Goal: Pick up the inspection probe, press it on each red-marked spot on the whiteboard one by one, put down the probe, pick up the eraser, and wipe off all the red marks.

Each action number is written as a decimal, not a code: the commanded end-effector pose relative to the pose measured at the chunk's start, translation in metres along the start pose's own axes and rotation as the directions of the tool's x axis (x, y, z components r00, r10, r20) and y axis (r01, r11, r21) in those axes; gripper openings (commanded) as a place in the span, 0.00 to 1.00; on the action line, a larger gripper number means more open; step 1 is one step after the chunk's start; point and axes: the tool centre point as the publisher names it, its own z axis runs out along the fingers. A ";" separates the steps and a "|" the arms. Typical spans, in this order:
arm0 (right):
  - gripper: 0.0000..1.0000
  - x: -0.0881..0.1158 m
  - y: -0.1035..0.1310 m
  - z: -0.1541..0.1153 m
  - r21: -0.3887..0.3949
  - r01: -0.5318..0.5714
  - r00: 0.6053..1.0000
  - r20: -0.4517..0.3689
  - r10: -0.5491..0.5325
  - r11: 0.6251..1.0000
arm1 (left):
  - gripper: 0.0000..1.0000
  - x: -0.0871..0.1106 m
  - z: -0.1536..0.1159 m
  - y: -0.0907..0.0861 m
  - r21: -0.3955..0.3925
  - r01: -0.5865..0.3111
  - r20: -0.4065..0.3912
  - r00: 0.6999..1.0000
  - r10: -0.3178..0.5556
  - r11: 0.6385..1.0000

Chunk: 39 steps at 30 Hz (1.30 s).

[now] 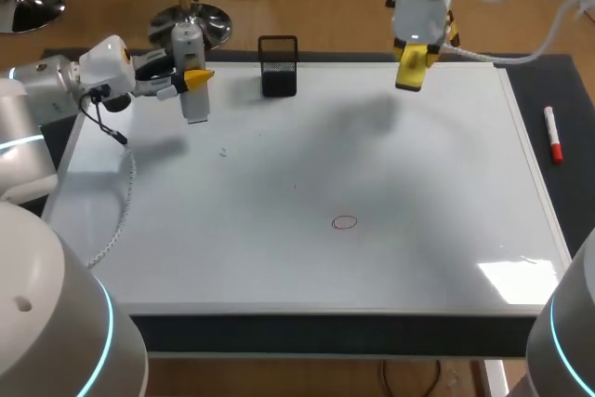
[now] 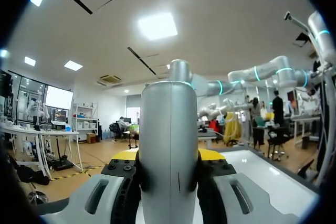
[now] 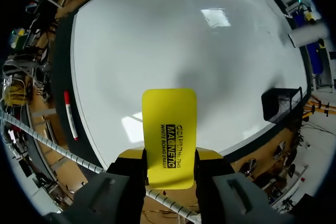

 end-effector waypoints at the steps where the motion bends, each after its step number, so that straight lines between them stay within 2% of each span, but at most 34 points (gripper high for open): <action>1: 0.00 -0.003 0.029 -0.005 0.039 0.024 1.000 0.006 -0.024 0.999 | 0.00 0.000 0.000 0.000 0.003 -0.002 -0.001 1.000 0.002 1.000; 10: 0.00 -0.020 0.079 -0.014 0.072 0.121 0.991 0.047 -0.125 0.990 | 0.00 0.000 0.000 0.000 0.003 -0.002 -0.001 1.000 0.002 1.000; 14: 0.00 -0.031 0.113 -0.018 0.076 0.172 0.982 0.062 -0.177 0.982 | 0.00 0.000 0.000 0.000 0.003 -0.002 -0.001 1.000 0.002 1.000; 24: 0.00 -0.055 0.175 -0.022 0.079 0.279 0.957 0.062 -0.284 0.957 | 0.00 0.000 0.000 0.000 0.003 -0.002 -0.001 1.000 0.002 1.000; 30: 0.00 -0.066 0.211 -0.021 0.071 0.300 0.949 0.080 -0.305 0.951 | 0.00 0.000 0.000 0.000 0.003 -0.002 -0.001 1.000 0.002 1.000; 39: 0.00 -0.074 0.249 -0.010 0.057 0.293 0.951 0.089 -0.297 0.954 | 0.00 0.000 0.000 0.000 0.003 -0.002 -0.001 1.000 0.002 1.000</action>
